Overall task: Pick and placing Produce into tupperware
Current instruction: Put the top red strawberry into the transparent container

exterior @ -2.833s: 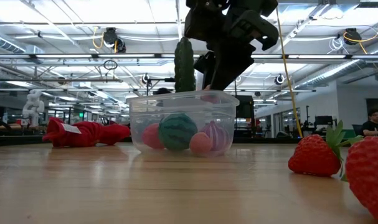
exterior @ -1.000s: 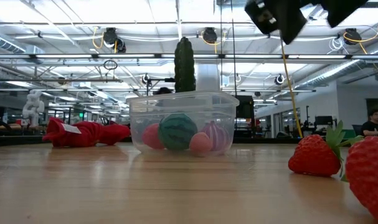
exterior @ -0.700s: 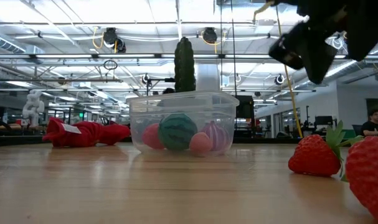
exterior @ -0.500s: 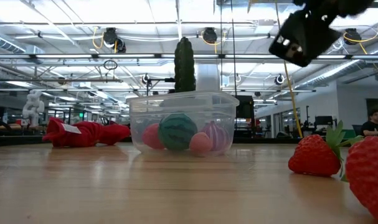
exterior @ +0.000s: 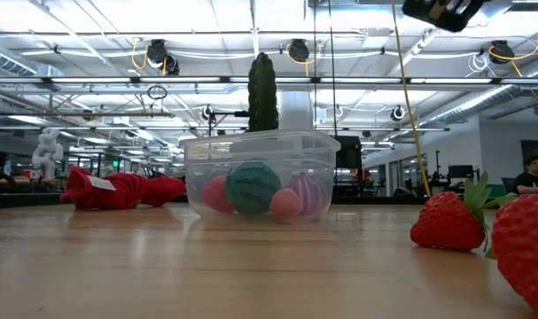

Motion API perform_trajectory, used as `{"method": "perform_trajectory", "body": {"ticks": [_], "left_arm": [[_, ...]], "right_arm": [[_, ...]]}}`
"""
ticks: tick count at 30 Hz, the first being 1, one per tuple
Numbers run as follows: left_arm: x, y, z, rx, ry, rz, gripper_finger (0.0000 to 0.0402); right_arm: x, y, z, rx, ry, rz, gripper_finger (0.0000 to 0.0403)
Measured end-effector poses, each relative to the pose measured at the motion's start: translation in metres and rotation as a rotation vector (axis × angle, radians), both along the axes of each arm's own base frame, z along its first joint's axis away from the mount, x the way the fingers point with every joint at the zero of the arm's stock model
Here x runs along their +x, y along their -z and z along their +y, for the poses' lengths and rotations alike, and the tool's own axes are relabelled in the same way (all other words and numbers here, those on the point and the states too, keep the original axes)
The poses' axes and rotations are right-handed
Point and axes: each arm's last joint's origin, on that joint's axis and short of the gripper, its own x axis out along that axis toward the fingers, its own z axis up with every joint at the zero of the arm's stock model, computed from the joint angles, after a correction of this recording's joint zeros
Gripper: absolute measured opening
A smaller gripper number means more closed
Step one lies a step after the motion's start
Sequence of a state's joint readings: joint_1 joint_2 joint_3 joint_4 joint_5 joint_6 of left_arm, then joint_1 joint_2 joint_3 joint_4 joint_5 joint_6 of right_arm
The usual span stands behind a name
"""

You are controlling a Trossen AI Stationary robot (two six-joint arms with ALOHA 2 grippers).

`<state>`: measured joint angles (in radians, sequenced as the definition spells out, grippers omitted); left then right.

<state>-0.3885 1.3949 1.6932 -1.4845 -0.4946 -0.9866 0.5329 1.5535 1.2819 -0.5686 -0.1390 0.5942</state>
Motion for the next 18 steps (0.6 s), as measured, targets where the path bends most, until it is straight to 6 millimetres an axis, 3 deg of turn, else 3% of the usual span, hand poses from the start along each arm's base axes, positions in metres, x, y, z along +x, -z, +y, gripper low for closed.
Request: {"method": "perform_trajectory", "body": {"ticks": [6, 13, 18], "left_arm": [[0.000, 0.000, 0.000, 0.007, 0.007, 0.002, 0.0209], [0.000, 0.000, 0.000, 0.000, 0.000, -0.001, 0.0209], [0.000, 0.000, 0.000, -0.002, -0.003, -0.003, 0.0209]], "right_arm": [[0.017, -0.005, 0.009, 0.032, 0.077, 0.073, 0.0185], [0.030, 0.040, 0.012, -0.039, 0.162, 0.359, 0.0185], [0.040, 0.052, 0.003, -0.070, 0.190, 0.382, 0.0185]]}}
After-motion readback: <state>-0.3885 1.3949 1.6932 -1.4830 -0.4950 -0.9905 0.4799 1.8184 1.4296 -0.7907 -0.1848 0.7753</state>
